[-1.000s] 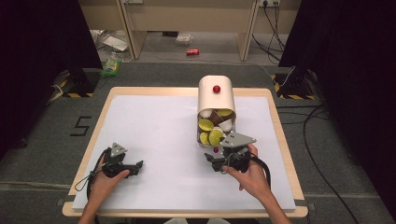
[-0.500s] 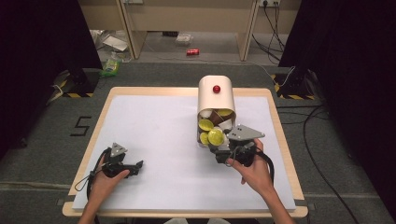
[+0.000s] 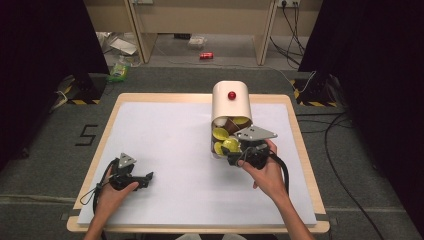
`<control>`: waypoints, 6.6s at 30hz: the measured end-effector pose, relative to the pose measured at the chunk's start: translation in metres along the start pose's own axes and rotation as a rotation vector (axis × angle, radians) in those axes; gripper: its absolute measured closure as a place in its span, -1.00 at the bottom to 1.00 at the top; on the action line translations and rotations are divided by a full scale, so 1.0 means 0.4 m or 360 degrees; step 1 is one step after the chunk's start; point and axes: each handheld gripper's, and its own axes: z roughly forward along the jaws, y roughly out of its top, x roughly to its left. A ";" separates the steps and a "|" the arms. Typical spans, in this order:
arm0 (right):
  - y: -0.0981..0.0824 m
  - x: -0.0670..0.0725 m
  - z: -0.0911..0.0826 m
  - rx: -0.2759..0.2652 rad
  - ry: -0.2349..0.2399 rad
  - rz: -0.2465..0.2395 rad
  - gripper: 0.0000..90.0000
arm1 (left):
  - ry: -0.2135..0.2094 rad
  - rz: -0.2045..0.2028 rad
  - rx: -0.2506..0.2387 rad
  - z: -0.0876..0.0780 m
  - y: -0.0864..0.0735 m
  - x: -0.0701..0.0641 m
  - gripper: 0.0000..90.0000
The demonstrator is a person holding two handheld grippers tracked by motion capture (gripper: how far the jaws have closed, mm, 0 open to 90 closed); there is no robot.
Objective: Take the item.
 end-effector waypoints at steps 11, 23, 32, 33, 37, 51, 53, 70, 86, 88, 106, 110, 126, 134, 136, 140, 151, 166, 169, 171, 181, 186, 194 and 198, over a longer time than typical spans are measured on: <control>-0.005 0.001 0.028 0.0044 0.0029 0.0033 -0.25 | 0.0000 0.0000 0.0000 0.000 0.000 0.000 -0.85; -0.003 0.003 0.024 0.0053 0.0049 0.0037 -0.09 | 0.0000 0.0000 0.0000 0.000 0.000 0.000 -0.85; 0.016 -0.004 -0.012 -0.0022 0.0053 0.0048 -0.09 | 0.0000 0.0001 0.0002 0.000 0.000 0.000 -0.85; 0.020 -0.009 -0.025 -0.0045 0.0052 0.0063 -0.09 | 0.0000 0.0000 0.0000 0.000 0.000 0.000 -0.85; 0.023 -0.020 -0.043 -0.0068 0.0054 0.0078 -0.09 | 0.0000 0.0002 0.0002 0.000 0.000 0.000 -0.84; -0.004 -0.109 -0.138 -0.0139 -0.0061 0.0180 -0.09 | 0.0000 0.0000 0.0000 0.000 0.000 0.000 -0.84; -0.007 -0.116 -0.142 -0.0140 -0.0073 0.0184 -0.09 | 0.0000 0.0000 0.0000 0.000 0.000 0.000 -0.84; -0.090 -0.226 -0.111 -0.0034 -0.0227 0.0298 -0.09 | 0.0001 -0.0001 0.0000 0.000 0.000 0.000 -0.84; -0.151 -0.264 -0.047 0.0084 -0.0251 0.0347 -0.09 | 0.0000 0.0000 0.0002 0.000 0.000 0.000 -0.85; -0.156 -0.267 -0.041 0.0093 -0.0253 0.0348 -0.09 | 0.0000 0.0000 0.0001 0.000 0.000 0.000 -0.85; -0.236 -0.306 0.043 0.0238 -0.0279 0.0418 -0.09 | 0.0000 0.0000 0.0002 0.000 0.000 0.000 -0.85; -0.247 -0.309 0.056 0.0258 -0.0275 0.0430 -0.09 | -0.0001 -0.0001 0.0002 0.000 0.000 0.001 -0.85; -0.260 -0.313 0.088 0.0298 -0.0263 0.0442 -0.09 | 0.0000 -0.0001 0.0002 0.000 0.000 0.000 -0.85; -0.265 -0.310 0.099 0.0321 -0.0261 0.0424 -0.09 | 0.0000 -0.0001 0.0002 0.000 0.000 0.000 -0.85; -0.265 -0.308 0.099 0.0324 -0.0258 0.0429 -0.10 | 0.0000 -0.0001 0.0002 0.000 0.000 0.000 -0.85; -0.266 -0.309 0.098 0.0329 -0.0253 0.0440 -0.14 | 0.0000 -0.0001 0.0002 0.000 0.000 0.000 -0.85; -0.260 -0.311 0.078 0.0290 -0.0249 0.0470 -0.40 | 0.0000 0.0000 0.0002 0.000 0.000 0.000 -0.85; -0.249 -0.291 0.053 0.0285 -0.0240 0.0453 -0.60 | -0.0001 0.0000 0.0002 0.000 0.000 0.001 -0.85; -0.247 -0.286 0.048 0.0292 -0.0244 0.0461 -0.63 | -0.0001 0.0000 0.0002 0.000 0.000 0.001 -0.85; -0.244 -0.280 0.042 0.0289 -0.0245 0.0450 -0.63 | -0.0001 0.0000 0.0002 0.000 0.000 0.001 -0.85; -0.242 -0.254 0.025 0.0292 -0.0237 0.0422 -0.63 | -0.0001 0.0000 0.0002 0.000 0.000 0.001 -0.85; -0.248 -0.241 0.010 0.0294 -0.0222 0.0409 -0.63 | -0.0001 0.0000 0.0002 0.000 0.000 0.001 -0.84; -0.264 -0.223 -0.001 0.0310 -0.0214 0.0369 -0.63 | -0.0001 0.0000 0.0002 0.000 0.000 0.000 -0.84; -0.273 -0.212 -0.002 0.0325 -0.0205 0.0361 -0.63 | -0.0001 0.0000 0.0001 0.000 0.000 0.000 -0.84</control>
